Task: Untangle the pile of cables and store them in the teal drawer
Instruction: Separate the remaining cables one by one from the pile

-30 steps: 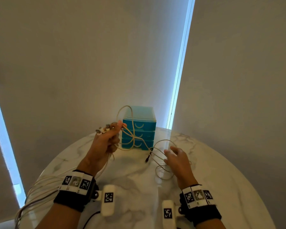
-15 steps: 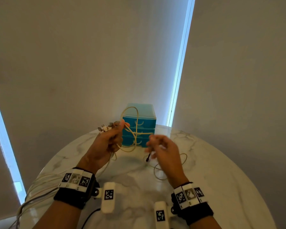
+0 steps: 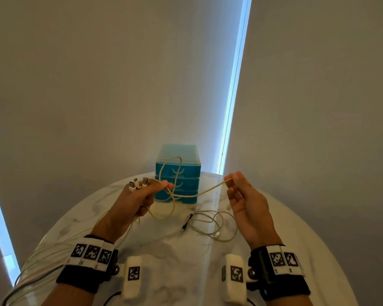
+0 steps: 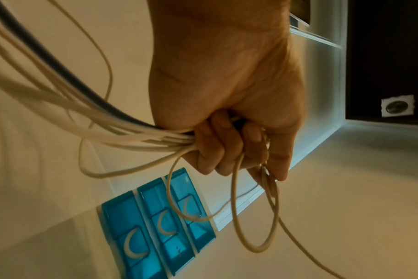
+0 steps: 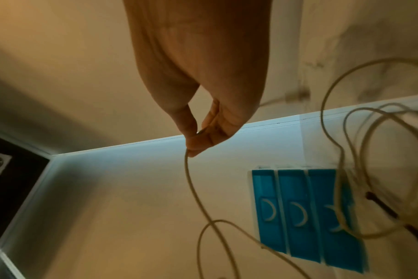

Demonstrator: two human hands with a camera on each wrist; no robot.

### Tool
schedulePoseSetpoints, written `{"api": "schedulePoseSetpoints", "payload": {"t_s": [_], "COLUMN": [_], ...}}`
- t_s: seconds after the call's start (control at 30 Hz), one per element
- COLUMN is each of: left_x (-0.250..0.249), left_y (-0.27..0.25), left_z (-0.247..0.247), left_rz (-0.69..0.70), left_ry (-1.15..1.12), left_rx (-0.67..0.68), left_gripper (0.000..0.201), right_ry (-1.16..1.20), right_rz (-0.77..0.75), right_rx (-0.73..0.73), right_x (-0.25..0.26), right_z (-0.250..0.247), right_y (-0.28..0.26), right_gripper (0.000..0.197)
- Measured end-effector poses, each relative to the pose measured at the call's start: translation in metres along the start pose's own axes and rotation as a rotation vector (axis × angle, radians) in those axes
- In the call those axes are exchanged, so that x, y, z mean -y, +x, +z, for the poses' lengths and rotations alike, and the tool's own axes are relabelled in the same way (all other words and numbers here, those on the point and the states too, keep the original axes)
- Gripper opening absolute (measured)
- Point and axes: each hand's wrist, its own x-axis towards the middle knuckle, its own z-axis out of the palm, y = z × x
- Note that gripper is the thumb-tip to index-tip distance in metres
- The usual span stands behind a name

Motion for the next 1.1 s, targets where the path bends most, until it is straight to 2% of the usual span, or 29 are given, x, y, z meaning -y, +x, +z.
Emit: {"api": "schedulePoseSetpoints", "payload": {"t_s": [0.07, 0.13, 0.3, 0.37, 0.4, 0.43, 0.5, 0.53, 0.57, 0.6, 0.73, 0.93, 1.03, 1.1], "left_x": [0.002, 0.004, 0.013, 0.012, 0.012, 0.012, 0.012, 0.012, 0.011, 0.010, 0.006, 0.010, 0.006, 0.001], "left_y": [-0.002, -0.002, 0.011, 0.011, 0.011, 0.011, 0.009, 0.008, 0.008, 0.007, 0.006, 0.006, 0.007, 0.003], "left_z": [0.002, 0.001, -0.017, -0.017, -0.016, -0.014, -0.010, -0.010, -0.011, -0.012, -0.023, -0.017, -0.017, -0.016], "left_rz": [-0.035, -0.069, -0.071, -0.050, -0.044, -0.042, -0.048, -0.055, -0.060, -0.058, -0.067, -0.040, -0.029, -0.037], "left_ry": [0.059, 0.081, 0.151, 0.147, 0.167, 0.201, 0.265, 0.283, 0.282, 0.267, 0.246, 0.341, 0.188, 0.097], "left_rx": [-0.007, -0.047, -0.352, -0.378, -0.368, -0.353, -0.328, -0.327, -0.334, -0.351, -0.442, -0.321, -0.297, -0.244], "left_gripper": [0.032, 0.027, 0.027, 0.022, 0.019, 0.019, 0.019, 0.020, 0.020, 0.021, 0.023, 0.027, 0.036, 0.044], "right_ry": [0.064, 0.100, -0.026, -0.106, -0.199, -0.338, -0.576, -0.635, -0.650, -0.646, -0.661, -0.660, -0.665, -0.738], "right_rz": [-0.089, -0.200, -0.357, -0.406, -0.403, -0.363, -0.191, -0.124, -0.076, -0.049, -0.096, -0.076, -0.095, -0.135], "right_rx": [-0.033, -0.136, -0.532, -0.574, -0.473, -0.245, 0.371, 0.593, 0.699, 0.719, 0.568, 0.409, 0.385, 0.438], "right_x": [0.009, 0.019, 0.031, 0.022, 0.014, 0.004, -0.021, -0.034, -0.045, -0.055, -0.076, -0.069, -0.063, -0.063], "right_z": [0.004, 0.005, 0.003, 0.026, 0.048, 0.075, 0.128, 0.147, 0.161, 0.168, 0.145, 0.090, 0.077, 0.071], "right_y": [0.007, 0.020, 0.070, 0.085, 0.087, 0.083, 0.057, 0.044, 0.034, 0.026, 0.021, 0.020, 0.018, 0.015], "right_gripper": [0.042, 0.041, 0.028, 0.025, 0.023, 0.019, 0.018, 0.020, 0.021, 0.021, 0.022, 0.025, 0.023, 0.021]}}
